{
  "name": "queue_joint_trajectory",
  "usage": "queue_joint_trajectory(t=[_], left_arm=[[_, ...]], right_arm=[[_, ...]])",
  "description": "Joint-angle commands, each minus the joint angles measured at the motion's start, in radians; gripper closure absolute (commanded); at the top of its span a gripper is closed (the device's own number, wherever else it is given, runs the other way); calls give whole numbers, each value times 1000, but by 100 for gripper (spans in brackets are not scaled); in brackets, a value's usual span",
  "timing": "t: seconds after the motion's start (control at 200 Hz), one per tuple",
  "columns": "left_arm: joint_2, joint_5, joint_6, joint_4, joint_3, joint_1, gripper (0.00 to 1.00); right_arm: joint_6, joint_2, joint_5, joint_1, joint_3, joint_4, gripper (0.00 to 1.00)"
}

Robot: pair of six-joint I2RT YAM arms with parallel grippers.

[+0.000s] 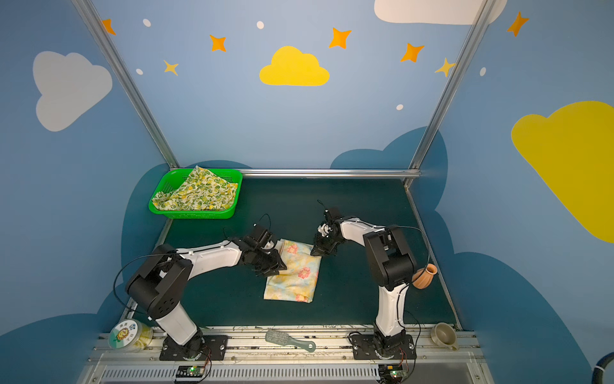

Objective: Fold and stack skirts
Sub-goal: Rotate the skirt at the center of the table.

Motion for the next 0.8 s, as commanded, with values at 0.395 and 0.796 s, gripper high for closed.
queue_joint_trajectory(t=[0.395,0.796], left_arm=[[169,-143,203,-41,249,87,61],[-70,-70,195,-18,120,133,53]], right_arm=[[245,-271,157,241,-301,36,92],[99,-365,87,158,-110,-80,59]])
